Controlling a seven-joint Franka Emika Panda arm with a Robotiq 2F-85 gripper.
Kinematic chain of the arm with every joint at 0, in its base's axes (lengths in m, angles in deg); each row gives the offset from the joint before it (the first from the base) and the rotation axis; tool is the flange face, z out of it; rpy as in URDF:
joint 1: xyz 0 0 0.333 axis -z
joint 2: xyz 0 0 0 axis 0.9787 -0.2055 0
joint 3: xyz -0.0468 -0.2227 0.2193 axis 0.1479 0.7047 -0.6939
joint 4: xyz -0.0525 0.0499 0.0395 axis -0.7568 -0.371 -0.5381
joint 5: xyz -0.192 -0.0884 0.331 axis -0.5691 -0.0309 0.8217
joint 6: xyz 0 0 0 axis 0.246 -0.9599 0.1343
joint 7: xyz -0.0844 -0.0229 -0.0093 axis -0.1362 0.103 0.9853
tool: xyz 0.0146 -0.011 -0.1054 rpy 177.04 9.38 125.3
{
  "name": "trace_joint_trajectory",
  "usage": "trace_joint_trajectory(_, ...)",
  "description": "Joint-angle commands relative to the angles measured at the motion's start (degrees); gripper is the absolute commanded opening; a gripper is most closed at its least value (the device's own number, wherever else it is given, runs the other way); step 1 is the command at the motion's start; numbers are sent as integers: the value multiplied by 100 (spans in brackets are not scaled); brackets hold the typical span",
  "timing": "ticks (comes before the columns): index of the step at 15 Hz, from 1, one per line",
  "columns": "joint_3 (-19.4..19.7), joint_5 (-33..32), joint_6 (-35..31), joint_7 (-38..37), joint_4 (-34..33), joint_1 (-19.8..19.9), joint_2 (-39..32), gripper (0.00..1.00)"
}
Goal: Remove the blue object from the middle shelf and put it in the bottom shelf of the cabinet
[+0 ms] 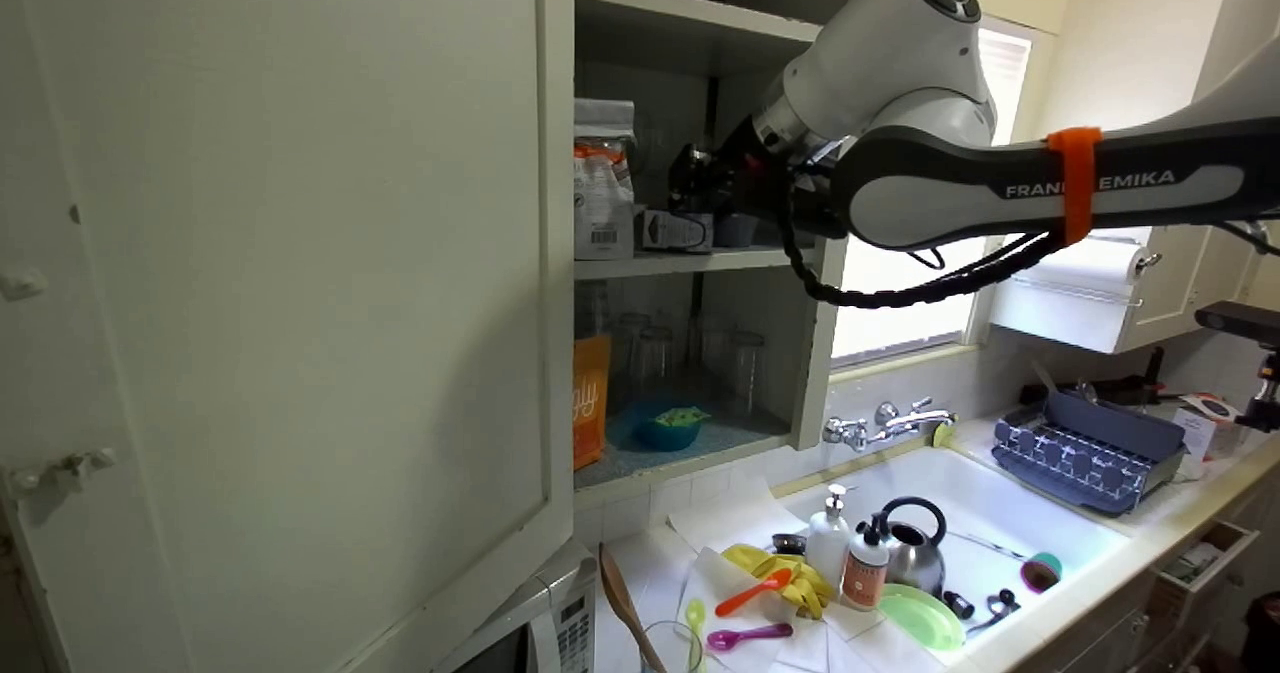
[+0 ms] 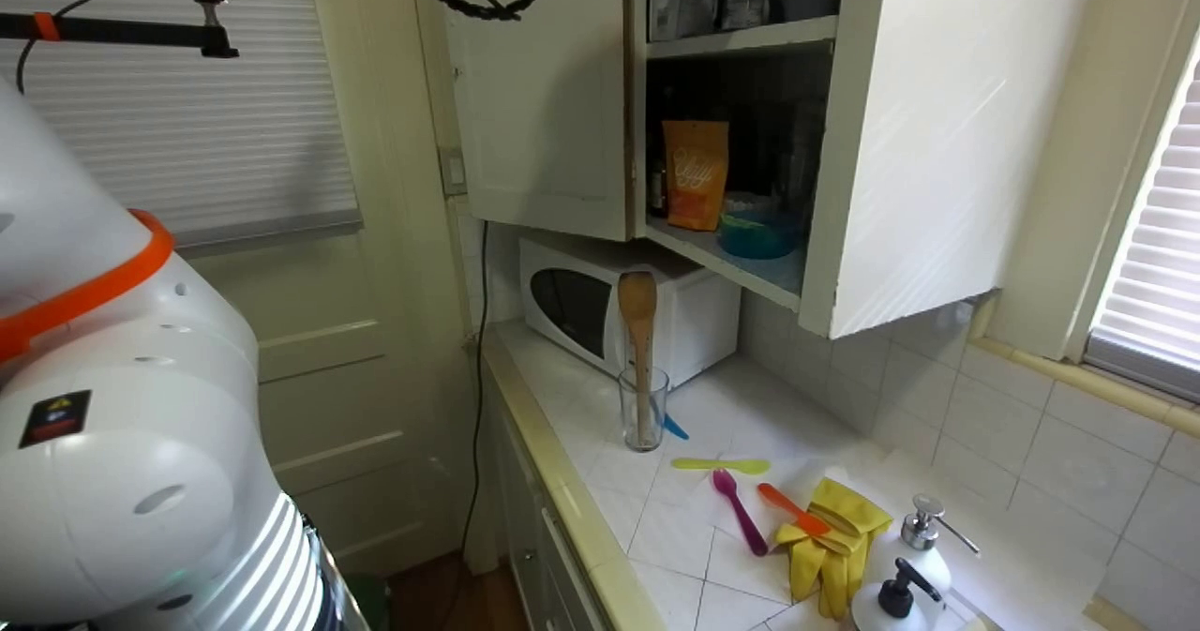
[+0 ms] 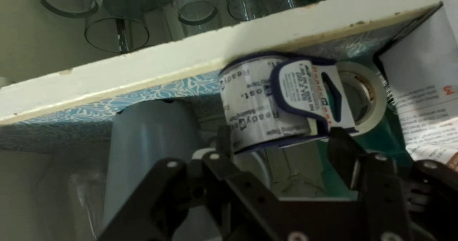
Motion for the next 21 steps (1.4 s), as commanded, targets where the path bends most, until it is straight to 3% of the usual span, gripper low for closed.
trace_joint_trajectory(1, 60, -146, 39, -40, -43, -58, -77, 44)
trace_joint_trajectory(2, 68, -127, 45, -24, -40, -68, -79, 44)
trace_joint_trajectory(3, 74, -116, 57, -7, -37, -75, -79, 54)
trace_joint_trajectory(9, 105, -102, 92, 6, -20, -95, -107, 77)
trace_joint_trajectory(13, 60, -148, 100, -11, 0, -128, -22, 98)
trace_joint_trajectory(17, 72, -170, 109, 176, 33, -194, -42, 100)
trace_joint_trajectory(21, 59, -609, 0, 72, 20, -34, -112, 100)
